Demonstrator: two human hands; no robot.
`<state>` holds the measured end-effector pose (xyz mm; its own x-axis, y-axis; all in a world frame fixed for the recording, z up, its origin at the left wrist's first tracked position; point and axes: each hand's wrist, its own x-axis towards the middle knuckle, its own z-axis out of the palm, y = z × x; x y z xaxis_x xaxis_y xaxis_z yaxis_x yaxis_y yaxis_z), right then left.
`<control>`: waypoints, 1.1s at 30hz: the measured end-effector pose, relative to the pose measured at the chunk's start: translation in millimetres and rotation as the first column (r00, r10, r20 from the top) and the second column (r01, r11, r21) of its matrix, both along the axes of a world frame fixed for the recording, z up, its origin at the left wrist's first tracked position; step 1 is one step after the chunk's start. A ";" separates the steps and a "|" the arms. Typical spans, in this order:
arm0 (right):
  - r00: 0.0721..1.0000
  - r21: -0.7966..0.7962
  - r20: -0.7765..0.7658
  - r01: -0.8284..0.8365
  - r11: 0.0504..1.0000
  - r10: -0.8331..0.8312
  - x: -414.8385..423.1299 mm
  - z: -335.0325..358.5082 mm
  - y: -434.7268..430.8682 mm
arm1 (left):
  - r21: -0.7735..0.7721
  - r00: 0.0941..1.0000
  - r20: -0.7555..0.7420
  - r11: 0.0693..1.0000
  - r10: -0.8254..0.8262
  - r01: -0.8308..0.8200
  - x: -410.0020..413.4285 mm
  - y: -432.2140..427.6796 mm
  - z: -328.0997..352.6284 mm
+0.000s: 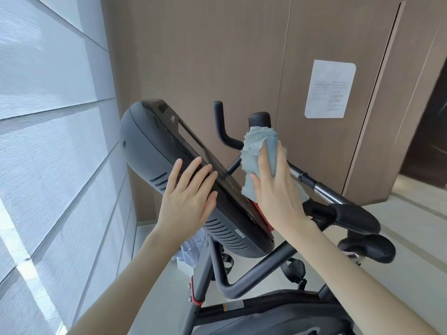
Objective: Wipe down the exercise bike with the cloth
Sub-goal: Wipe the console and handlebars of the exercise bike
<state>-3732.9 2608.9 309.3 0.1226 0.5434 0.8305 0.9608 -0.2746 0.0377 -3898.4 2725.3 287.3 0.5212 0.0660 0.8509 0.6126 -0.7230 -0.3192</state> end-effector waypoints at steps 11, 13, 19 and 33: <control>0.878 0.178 -0.266 -0.361 0.916 0.398 6.5 78.0 23.9 | 0.013 1.000 -0.006 1.000 0.004 -0.004 -0.9 -0.1 1.2; 0.836 0.200 -0.356 -0.369 0.908 0.418 7.0 64.6 20.0 | 0.010 1.000 0.000 1.000 0.005 -0.005 -0.5 -1.2 1.0; 0.906 0.091 -0.329 -0.252 0.963 0.268 9.6 14.3 -4.4 | 0.003 1.000 0.024 1.000 0.020 -0.020 3.4 -3.0 -0.2; 0.948 0.033 0.305 0.083 0.996 -0.089 0.1 89.2 34.1 | 0.027 1.000 0.000 0.999 0.019 -0.019 2.4 5.8 -2.6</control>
<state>-3732.8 2643.0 398.5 -0.0936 0.5251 0.8459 0.8767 -0.3592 0.3200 -3896.0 2731.1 284.7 0.5199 0.0530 0.8526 0.6262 -0.7025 -0.3382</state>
